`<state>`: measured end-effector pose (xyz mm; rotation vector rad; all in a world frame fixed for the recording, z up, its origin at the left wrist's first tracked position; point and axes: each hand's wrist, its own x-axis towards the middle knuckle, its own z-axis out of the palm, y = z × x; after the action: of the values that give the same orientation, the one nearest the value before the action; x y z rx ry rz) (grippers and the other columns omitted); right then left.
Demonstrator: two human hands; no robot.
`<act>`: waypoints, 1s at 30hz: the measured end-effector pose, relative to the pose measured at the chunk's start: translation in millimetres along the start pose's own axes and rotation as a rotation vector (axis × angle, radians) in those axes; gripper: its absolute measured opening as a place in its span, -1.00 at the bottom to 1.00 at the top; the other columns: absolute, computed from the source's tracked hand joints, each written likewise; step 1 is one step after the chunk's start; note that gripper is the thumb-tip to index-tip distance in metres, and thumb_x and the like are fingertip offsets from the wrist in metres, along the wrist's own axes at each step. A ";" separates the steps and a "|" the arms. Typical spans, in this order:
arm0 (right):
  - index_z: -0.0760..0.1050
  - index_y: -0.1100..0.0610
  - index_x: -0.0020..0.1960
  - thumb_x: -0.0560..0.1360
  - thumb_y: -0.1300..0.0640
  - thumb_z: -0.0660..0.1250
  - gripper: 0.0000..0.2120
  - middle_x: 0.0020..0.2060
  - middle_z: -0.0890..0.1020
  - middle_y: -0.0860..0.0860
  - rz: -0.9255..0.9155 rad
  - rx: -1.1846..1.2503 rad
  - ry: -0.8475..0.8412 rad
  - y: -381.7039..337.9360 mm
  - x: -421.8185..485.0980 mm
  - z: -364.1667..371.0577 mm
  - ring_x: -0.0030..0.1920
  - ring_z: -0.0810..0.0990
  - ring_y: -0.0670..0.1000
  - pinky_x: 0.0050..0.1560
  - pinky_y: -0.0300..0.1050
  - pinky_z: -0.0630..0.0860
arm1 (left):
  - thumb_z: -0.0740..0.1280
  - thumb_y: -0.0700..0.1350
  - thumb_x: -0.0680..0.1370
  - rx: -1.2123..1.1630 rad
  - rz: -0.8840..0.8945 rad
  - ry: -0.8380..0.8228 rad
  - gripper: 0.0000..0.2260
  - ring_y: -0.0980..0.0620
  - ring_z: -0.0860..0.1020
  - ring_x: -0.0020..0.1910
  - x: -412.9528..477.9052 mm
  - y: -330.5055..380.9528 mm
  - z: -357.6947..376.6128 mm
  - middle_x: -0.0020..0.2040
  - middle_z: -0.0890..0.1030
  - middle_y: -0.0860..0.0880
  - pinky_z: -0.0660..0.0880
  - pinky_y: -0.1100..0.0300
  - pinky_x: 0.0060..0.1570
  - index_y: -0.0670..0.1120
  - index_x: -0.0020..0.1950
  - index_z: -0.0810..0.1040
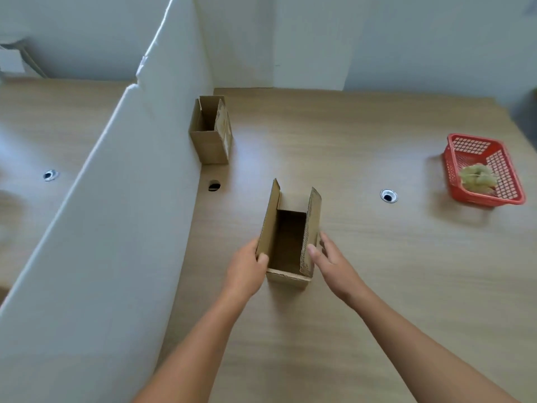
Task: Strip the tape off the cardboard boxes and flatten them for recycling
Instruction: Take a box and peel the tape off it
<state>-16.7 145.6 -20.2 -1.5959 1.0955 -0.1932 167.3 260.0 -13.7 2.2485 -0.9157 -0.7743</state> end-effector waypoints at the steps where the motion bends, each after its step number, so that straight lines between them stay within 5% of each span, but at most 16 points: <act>1: 0.06 -0.10 0.66 0.62 -0.23 0.28 -0.28 0.58 0.26 -0.14 0.022 0.063 0.011 -0.5 -21.9 5.4 0.57 0.26 -0.09 0.58 0.04 0.22 | 0.19 -0.15 0.56 0.003 0.008 -0.008 -0.84 -0.01 0.49 -0.32 -24.1 -3.6 7.3 -0.33 0.52 0.06 0.36 0.13 -0.38 0.08 0.00 0.52; 5: 0.29 -0.40 0.36 0.58 -0.07 0.41 -0.53 0.27 0.53 -0.31 0.084 0.114 0.117 15.2 -100.1 29.2 0.18 0.55 -0.35 0.18 -0.34 0.52 | 0.20 -0.11 0.56 0.000 0.038 -0.054 -0.74 -0.01 0.56 -0.18 -110.6 -19.4 29.4 -0.21 0.57 0.13 0.46 0.09 -0.24 0.15 0.18 0.50; 8: 0.26 -0.20 0.52 0.49 -0.02 0.35 -0.37 0.18 0.59 -0.17 0.174 0.150 0.156 25.9 -141.4 40.4 0.10 0.62 -0.11 0.20 -0.01 0.58 | 0.21 -0.13 0.61 -0.120 0.001 -0.136 -0.65 -0.02 0.56 0.19 -148.0 -29.6 36.8 0.20 0.60 0.05 0.51 0.00 0.20 0.06 0.39 0.44; 10: 0.10 -0.12 0.63 0.44 -0.02 0.29 -0.21 0.19 0.57 -0.15 0.210 0.162 0.143 29.7 -165.9 44.4 0.12 0.60 -0.04 0.18 0.01 0.56 | 0.23 -0.17 0.63 -0.260 -0.025 -0.192 -0.70 -0.01 0.54 0.25 -167.4 -33.2 36.1 0.25 0.59 -0.01 0.47 -0.04 0.29 0.01 0.36 0.41; 14: 0.12 -0.09 0.62 0.50 0.18 0.22 -0.28 0.35 0.43 -0.19 0.152 0.177 0.169 41.8 -201.9 44.0 0.29 0.45 -0.05 0.27 -0.08 0.44 | 0.31 -0.18 0.63 -0.498 0.017 -0.265 -0.65 0.05 0.50 0.31 -194.2 -35.2 34.1 0.30 0.51 0.07 0.49 0.04 0.29 0.05 0.38 0.37; 16: 0.16 -0.12 0.60 0.47 0.24 0.21 -0.27 0.42 0.44 -0.14 0.101 0.170 0.182 48.5 -215.8 41.2 0.35 0.46 -0.01 0.28 -0.06 0.49 | 0.33 -0.03 0.64 -0.567 0.052 -0.263 -0.58 0.19 0.48 0.26 -201.4 -33.0 33.3 0.31 0.45 0.16 0.47 0.19 0.19 0.17 0.47 0.30; 18: 0.19 -0.24 0.53 0.45 0.25 0.22 -0.27 0.42 0.45 -0.09 0.051 0.192 0.170 50.6 -228.7 35.7 0.32 0.52 0.02 0.13 -0.11 0.58 | 0.23 0.22 0.65 -0.625 0.064 -0.283 -0.56 0.18 0.45 0.31 -205.6 -26.0 33.9 0.36 0.41 0.14 0.45 0.13 0.31 0.23 0.53 0.29; 21: 0.31 -0.34 0.37 0.38 0.18 0.25 -0.35 0.29 0.52 -0.05 0.005 0.249 0.161 48.4 -240.2 20.2 0.18 0.60 0.04 -0.08 -0.18 0.60 | 0.06 0.41 0.60 -0.716 0.054 -0.280 -0.52 0.08 0.43 0.38 -210.8 -14.5 39.3 0.42 0.41 0.10 0.42 -0.06 0.39 0.26 0.44 0.40; 25: 0.37 -0.29 0.32 0.46 -0.20 0.28 -0.56 0.27 0.55 0.05 0.025 0.392 0.140 41.3 -250.2 2.2 0.21 0.59 0.05 0.04 0.03 0.58 | 0.01 0.35 0.65 -0.815 0.027 -0.284 -0.62 0.22 0.43 0.31 -219.4 2.5 50.0 0.29 0.50 0.23 0.43 0.08 0.20 0.25 0.28 0.47; 30: 0.52 0.00 0.15 0.38 -0.65 0.02 -0.19 0.15 0.64 0.10 0.153 0.517 0.147 43.0 -242.1 -31.5 0.21 0.57 0.13 0.28 0.26 0.42 | 0.04 0.28 0.68 -0.842 -0.017 -0.189 -0.62 0.14 0.51 0.26 -222.0 17.6 67.1 0.20 0.59 0.15 0.45 0.04 0.19 0.09 0.21 0.50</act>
<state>-193.9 301.9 54.8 -1.0451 1.1606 -0.4576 -18.4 396.4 18.4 1.4598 -0.5001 -1.1329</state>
